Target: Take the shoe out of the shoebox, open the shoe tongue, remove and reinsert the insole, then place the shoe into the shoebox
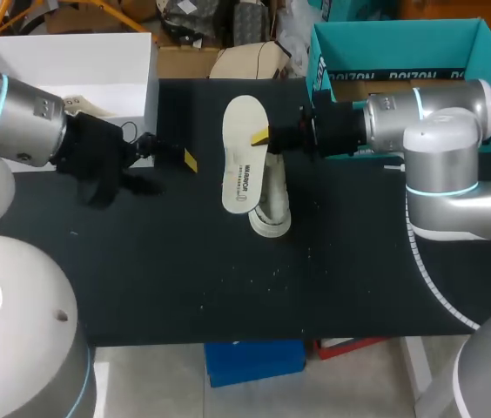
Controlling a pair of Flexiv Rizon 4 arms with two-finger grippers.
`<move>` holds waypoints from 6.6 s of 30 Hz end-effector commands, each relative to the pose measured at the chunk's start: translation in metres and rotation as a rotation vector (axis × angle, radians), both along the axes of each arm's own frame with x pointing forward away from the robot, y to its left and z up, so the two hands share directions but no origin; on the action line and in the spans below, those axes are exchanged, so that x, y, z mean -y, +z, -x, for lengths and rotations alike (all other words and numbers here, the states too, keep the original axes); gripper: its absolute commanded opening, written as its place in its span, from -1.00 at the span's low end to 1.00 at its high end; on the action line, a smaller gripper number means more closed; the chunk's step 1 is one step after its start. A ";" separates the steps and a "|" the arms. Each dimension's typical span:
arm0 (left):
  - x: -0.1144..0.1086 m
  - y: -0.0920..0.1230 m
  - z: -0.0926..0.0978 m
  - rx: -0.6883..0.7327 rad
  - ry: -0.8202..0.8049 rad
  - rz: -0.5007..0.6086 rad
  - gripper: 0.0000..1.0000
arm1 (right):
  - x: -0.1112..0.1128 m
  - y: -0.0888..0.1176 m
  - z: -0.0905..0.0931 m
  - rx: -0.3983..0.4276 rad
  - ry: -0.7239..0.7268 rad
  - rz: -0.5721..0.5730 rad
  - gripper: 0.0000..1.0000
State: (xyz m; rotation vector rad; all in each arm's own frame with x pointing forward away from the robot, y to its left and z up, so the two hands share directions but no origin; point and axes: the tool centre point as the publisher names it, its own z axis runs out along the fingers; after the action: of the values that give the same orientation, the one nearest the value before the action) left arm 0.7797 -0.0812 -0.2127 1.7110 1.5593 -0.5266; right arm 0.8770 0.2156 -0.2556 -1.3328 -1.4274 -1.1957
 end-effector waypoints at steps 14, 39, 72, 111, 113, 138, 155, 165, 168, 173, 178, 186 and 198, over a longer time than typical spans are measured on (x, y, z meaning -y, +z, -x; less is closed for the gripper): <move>0.056 0.022 -0.025 0.011 -0.028 -0.218 1.00 | -0.001 0.000 0.000 0.000 -0.001 0.001 -1.00; 0.076 0.067 -0.012 0.066 -0.104 -0.509 1.00 | -0.001 0.000 0.000 0.000 -0.001 0.001 -1.00; 0.095 0.051 -0.012 -0.093 -0.052 -0.657 1.00 | -0.001 0.000 0.000 0.000 -0.001 0.001 -1.00; 0.096 0.064 -0.150 -0.065 -0.064 -0.750 1.00 | -0.001 0.000 0.000 0.000 -0.001 0.001 -1.00; 0.098 0.063 -0.161 -0.062 -0.070 -0.748 1.00 | -0.001 0.000 0.000 0.000 -0.001 0.001 -1.00; 0.123 0.054 -0.220 -0.075 -0.081 -0.763 1.00 | -0.001 0.000 0.000 0.000 -0.001 0.001 -1.00; 0.100 0.056 -0.129 -0.109 -0.001 -0.787 1.00 | -0.001 0.000 0.000 0.000 -0.001 0.001 -1.00; 0.089 0.039 -0.067 -0.153 0.052 -0.773 1.00 | -0.001 0.000 0.000 0.000 -0.001 0.001 -1.00; 0.089 0.037 -0.053 -0.153 0.055 -0.771 1.00 | -0.001 0.000 0.000 0.000 -0.001 0.001 -1.00; 0.089 0.033 -0.031 -0.152 0.064 -0.770 1.00 | -0.001 0.000 0.000 0.000 -0.001 0.001 -1.00; 0.090 0.027 -0.019 -0.155 0.061 -0.767 1.00 | -0.001 0.000 0.000 0.000 -0.001 0.001 -1.00; 0.088 0.024 -0.010 -0.144 0.063 -0.745 1.00 | -0.001 0.000 0.000 0.000 -0.001 0.001 -1.00; 0.062 0.029 -0.016 -0.069 -0.091 -0.076 1.00 | -0.001 0.000 0.000 0.000 -0.001 0.001 -1.00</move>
State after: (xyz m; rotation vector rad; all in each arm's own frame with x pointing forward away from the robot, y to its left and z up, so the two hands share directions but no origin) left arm 0.8004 -0.1729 -0.1745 2.1309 1.9224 -0.2039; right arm 0.8768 0.2152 -0.2553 -1.3328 -1.4273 -1.1950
